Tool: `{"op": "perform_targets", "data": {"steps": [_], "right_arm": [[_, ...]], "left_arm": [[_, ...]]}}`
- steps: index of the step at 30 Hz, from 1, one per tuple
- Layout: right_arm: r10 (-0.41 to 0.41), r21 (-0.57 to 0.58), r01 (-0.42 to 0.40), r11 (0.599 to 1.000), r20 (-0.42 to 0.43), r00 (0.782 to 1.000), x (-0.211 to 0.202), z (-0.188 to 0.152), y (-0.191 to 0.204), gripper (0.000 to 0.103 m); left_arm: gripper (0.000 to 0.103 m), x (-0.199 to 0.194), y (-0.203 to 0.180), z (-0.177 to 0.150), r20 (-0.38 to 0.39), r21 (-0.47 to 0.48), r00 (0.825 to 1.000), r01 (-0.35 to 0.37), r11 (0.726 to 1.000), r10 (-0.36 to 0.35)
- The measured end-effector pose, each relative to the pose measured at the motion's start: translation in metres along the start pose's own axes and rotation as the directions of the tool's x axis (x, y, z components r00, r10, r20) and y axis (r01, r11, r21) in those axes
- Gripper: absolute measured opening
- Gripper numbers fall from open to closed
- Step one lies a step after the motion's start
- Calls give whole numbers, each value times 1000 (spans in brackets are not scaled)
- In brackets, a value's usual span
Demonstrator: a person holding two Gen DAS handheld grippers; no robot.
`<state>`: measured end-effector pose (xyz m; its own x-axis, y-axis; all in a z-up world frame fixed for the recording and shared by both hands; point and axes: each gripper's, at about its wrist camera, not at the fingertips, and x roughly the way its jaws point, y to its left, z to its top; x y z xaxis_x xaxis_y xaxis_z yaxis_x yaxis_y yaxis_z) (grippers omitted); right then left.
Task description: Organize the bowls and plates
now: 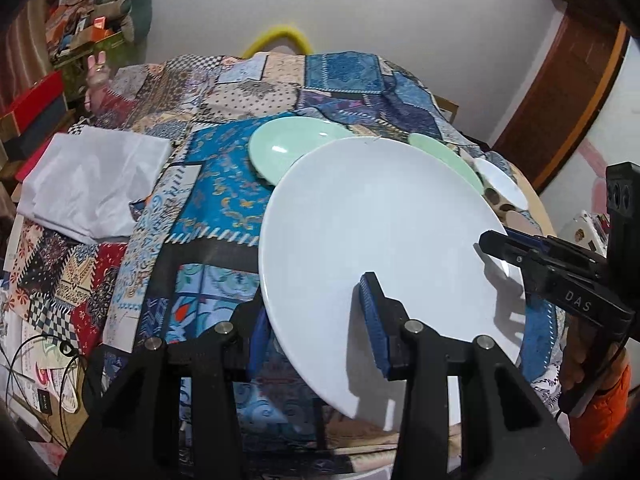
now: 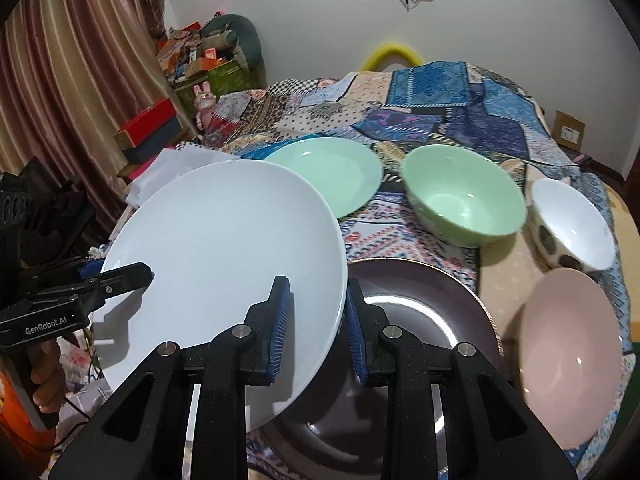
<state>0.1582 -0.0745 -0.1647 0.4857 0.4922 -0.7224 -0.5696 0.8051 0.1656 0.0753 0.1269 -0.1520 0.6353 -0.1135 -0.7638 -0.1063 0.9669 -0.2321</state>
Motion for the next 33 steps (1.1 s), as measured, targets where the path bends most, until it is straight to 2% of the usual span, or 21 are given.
{"op": "perform_targets", "data": {"steps": [15,33], "right_arm": [[-49,70,48,996,9,999,-30,-27,-41,25],[-60,151,67,986,-52,997,-19,-59,-78,25]], "left_arm": [[42,15,-51,-6,-43,71,998,43,997,-40],[42,68,-77,-14,-160,98,986,59,993,-43]]}}
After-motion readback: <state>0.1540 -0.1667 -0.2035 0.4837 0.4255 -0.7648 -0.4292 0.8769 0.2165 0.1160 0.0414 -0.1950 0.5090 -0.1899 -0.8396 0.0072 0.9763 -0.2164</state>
